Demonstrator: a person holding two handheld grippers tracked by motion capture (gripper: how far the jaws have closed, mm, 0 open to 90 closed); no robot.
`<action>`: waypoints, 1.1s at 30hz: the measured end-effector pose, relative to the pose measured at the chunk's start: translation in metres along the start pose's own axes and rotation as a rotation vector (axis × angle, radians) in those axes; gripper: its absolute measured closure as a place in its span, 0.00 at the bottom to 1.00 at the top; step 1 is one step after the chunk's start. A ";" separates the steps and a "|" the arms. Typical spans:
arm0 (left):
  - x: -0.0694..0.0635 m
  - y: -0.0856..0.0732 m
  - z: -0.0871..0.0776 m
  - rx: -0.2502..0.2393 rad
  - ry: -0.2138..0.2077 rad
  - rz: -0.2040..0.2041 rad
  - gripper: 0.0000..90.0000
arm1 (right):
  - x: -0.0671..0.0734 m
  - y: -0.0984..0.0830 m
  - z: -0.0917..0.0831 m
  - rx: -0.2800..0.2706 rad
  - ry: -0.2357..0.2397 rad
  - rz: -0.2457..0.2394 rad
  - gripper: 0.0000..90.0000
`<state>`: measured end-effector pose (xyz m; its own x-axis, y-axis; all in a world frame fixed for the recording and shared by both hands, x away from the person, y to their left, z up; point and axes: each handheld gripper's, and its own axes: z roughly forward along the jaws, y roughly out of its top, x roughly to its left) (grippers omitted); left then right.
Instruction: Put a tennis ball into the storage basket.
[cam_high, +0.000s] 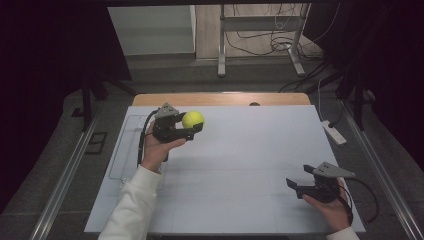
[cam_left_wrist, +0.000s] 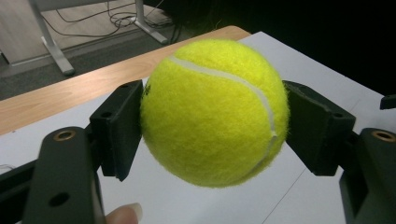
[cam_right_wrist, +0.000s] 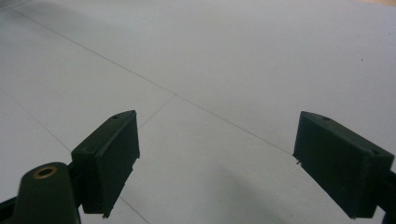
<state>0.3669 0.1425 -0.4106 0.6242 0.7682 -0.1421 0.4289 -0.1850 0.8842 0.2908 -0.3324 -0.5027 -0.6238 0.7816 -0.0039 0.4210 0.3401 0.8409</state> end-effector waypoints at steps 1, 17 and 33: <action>0.001 0.000 -0.001 -0.002 0.003 -0.004 0.30 | 0.000 0.000 0.000 0.000 0.000 0.000 0.16; 0.012 -0.001 -0.015 -0.019 0.032 -0.033 0.30 | 0.000 0.000 0.000 0.000 0.000 -0.003 0.16; 0.024 -0.004 -0.030 -0.030 0.075 -0.054 0.30 | 0.000 0.000 0.001 0.005 -0.004 -0.003 0.16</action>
<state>0.3605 0.1796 -0.4041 0.5498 0.8203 -0.1574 0.4399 -0.1243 0.8894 0.2912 -0.3317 -0.5028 -0.6228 0.7824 -0.0088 0.4221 0.3455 0.8381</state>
